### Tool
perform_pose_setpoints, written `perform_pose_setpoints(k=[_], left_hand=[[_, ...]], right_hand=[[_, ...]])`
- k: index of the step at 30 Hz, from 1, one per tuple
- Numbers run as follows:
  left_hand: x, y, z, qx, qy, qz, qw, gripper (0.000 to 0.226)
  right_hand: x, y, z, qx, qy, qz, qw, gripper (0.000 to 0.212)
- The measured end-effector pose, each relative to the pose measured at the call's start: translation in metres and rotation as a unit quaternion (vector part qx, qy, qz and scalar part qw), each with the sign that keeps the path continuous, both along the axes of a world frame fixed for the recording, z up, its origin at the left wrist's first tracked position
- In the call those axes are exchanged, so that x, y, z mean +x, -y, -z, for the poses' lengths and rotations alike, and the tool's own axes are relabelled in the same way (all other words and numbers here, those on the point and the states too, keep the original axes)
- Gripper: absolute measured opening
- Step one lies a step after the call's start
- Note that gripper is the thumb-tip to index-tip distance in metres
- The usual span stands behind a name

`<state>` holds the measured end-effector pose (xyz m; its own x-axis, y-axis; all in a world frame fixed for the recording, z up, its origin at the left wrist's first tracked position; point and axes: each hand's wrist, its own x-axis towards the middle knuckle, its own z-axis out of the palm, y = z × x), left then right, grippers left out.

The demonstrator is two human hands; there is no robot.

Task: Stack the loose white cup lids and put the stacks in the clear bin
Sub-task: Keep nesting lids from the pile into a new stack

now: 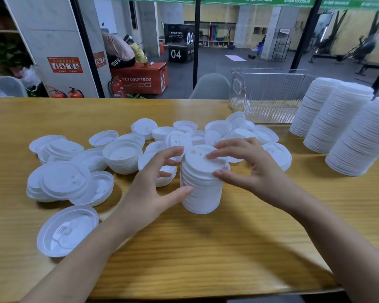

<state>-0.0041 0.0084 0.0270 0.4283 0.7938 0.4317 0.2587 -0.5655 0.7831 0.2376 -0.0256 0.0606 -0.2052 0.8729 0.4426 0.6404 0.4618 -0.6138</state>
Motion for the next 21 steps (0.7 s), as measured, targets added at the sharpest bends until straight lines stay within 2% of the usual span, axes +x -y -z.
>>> perform_pose_setpoints(k=[12, 17, 21], left_hand=[[0.008, 0.001, -0.013, -0.006, 0.016, -0.009, 1.000, 0.067], [0.020, 0.005, -0.011, 0.001, -0.002, -0.020, 1.000, 0.064], [0.021, 0.006, -0.009, -0.013, 0.007, -0.027, 1.000, 0.062]], right_hand=[[-0.002, -0.002, -0.001, 0.008, 0.021, 0.010, 1.000, 0.036], [0.000, 0.005, 0.008, 0.031, -0.048, 0.020, 0.998, 0.045], [0.026, 0.004, 0.024, 0.059, -0.065, 0.096, 0.992, 0.043]])
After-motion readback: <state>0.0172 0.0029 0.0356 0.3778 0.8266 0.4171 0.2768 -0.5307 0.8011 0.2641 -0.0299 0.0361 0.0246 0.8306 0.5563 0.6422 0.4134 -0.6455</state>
